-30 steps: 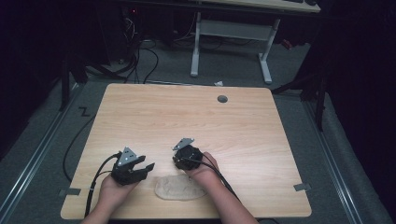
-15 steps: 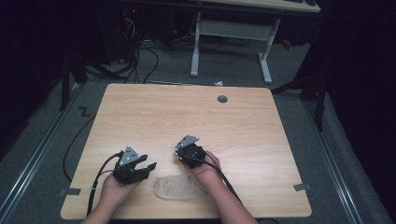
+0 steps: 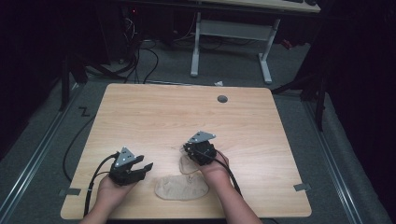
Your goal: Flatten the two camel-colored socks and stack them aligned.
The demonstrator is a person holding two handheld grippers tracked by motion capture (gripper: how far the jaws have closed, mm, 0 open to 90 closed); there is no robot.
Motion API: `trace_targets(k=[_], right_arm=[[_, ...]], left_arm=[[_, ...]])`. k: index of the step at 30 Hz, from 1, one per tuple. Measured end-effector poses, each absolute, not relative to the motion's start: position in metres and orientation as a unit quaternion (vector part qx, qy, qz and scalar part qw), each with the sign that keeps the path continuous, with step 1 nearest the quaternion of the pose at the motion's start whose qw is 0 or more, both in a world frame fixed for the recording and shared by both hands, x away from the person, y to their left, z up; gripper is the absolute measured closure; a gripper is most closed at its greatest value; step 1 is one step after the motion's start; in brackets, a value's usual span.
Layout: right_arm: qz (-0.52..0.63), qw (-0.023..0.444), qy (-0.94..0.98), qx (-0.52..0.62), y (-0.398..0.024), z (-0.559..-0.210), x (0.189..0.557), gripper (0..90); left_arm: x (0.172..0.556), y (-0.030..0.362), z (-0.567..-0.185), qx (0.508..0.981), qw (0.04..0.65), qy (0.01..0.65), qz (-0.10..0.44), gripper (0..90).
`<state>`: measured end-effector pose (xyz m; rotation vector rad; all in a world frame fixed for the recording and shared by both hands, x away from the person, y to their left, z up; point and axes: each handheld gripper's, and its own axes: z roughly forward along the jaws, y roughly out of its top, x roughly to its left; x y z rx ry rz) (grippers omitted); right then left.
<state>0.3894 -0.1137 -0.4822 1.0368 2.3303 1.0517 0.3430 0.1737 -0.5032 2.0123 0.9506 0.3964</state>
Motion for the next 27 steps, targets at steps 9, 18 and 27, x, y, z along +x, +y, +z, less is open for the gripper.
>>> trace_targets(k=[9,18,27], right_arm=[[0.382,0.196,0.811,0.398,-0.145,-0.493,0.385,84.0],[0.359,0.232,0.794,0.432,-0.185,-0.5,0.38,76.5],[0.351,0.271,0.766,0.465,-0.236,-0.495,0.361,74.7]], left_arm=[[0.339,0.179,-0.504,0.802,0.422,0.39,0.163,49.8],[0.338,0.172,-0.507,0.812,0.415,0.379,0.157,49.8],[0.339,0.169,-0.51,0.818,0.408,0.374,0.156,49.8]])
